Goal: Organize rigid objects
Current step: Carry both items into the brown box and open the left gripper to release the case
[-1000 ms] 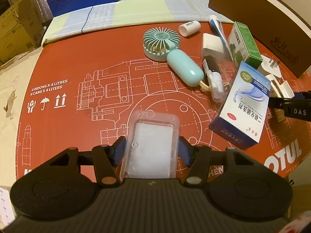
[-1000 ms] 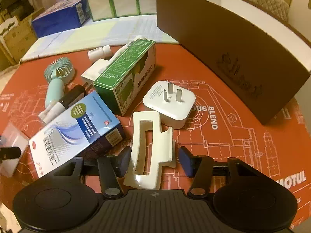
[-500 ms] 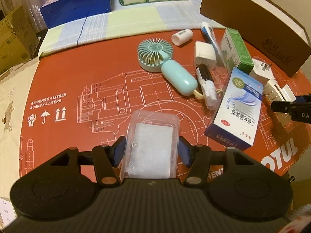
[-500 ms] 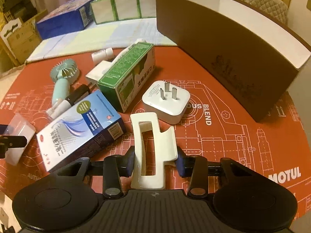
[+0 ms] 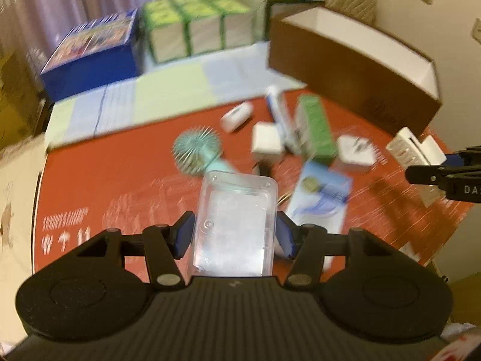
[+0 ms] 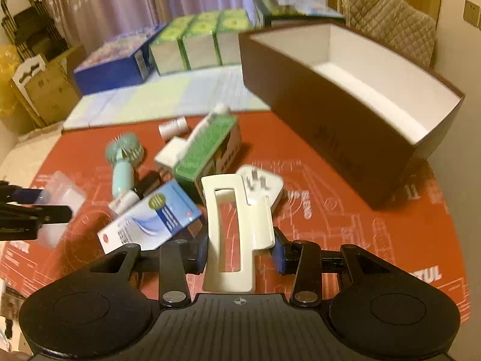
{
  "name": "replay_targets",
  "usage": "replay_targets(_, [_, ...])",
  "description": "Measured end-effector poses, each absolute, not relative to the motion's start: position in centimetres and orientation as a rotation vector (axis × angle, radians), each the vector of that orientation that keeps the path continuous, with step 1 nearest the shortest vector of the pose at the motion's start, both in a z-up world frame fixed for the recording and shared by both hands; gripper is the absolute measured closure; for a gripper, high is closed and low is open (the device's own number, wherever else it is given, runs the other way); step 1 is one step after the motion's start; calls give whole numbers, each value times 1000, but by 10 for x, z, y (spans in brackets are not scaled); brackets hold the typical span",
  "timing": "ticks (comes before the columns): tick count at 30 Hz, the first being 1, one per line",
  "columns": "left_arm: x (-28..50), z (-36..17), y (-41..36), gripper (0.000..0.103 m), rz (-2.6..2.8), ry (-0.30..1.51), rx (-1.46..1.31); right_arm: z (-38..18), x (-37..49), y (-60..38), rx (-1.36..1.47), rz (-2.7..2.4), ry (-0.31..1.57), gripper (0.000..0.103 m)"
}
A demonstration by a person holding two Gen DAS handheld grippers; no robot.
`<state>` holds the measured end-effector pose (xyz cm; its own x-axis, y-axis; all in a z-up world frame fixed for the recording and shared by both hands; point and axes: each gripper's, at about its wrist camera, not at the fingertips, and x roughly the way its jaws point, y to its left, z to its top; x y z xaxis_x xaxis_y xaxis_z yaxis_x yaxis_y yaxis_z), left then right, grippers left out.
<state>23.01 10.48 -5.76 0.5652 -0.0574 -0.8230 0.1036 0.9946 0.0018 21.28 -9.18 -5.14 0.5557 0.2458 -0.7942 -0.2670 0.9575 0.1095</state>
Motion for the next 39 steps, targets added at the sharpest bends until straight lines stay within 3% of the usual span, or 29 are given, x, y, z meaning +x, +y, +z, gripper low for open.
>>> replay_targets(21, [385,5,-96,49,-292,805,48,36,328,-223,-5,304,789,65])
replay_targets(39, [475,-41,-169,49,-298,934,41,-7,429,-296,-43,292,919,64])
